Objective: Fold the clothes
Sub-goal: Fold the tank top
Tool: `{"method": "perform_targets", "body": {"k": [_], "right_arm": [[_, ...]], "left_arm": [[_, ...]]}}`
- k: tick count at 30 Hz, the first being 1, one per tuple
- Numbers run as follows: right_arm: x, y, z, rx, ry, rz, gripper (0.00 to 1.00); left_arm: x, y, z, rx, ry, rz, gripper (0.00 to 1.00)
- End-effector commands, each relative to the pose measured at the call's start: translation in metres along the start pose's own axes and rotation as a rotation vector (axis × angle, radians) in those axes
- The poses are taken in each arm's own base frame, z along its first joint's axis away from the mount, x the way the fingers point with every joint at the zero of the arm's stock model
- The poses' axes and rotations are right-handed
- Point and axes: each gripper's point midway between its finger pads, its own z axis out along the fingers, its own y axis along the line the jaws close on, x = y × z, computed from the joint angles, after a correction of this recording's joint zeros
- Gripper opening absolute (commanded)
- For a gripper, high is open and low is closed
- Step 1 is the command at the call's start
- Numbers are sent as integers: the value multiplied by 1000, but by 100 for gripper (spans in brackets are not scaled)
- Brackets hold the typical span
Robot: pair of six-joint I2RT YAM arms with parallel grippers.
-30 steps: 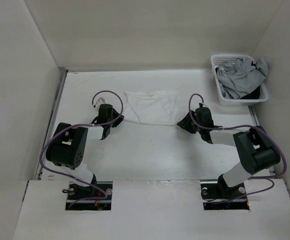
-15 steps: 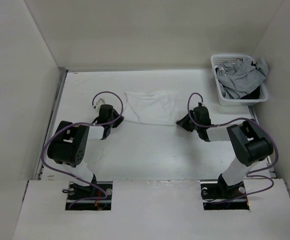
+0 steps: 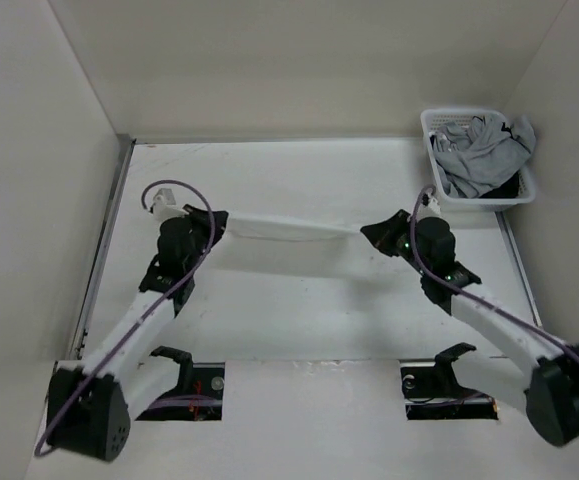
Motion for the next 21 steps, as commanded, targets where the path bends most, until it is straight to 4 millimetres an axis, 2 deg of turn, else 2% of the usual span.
{"method": "perform_targets", "body": {"k": [1,4,7,9,12,14,16,18,21], "right_arm": [[4,21,-43,-25,-4,-91,0],[1,44,-89,-56,-30,-132,0],[-4,65,-133,-100,-52,-150,0],[-5,75,-155,-120,-50,-156,0],[-3,87,-171,-151,-38,-151,0],[1,93,-172,-163,-23,-160,0],[9,92,-159,-147,-1,-190,0],[11,86,-137,-114,7,-218,0],[5,77,-96,-85,22,-217,0]], "left_arm": [[-30,-25,-45,50,-80,38,0],[-53,-53,-97,125,-138,53,0],[-63,-63,-136,152,-161,67,0],[-62,-63,-150,150,-152,70,0],[-53,-56,-156,130,-124,72,0],[-49,-49,-152,106,-112,76,0],[-40,-38,-139,63,-85,90,0],[-33,-29,-124,20,-63,103,0],[-25,-22,-88,-21,-37,126,0]]}}
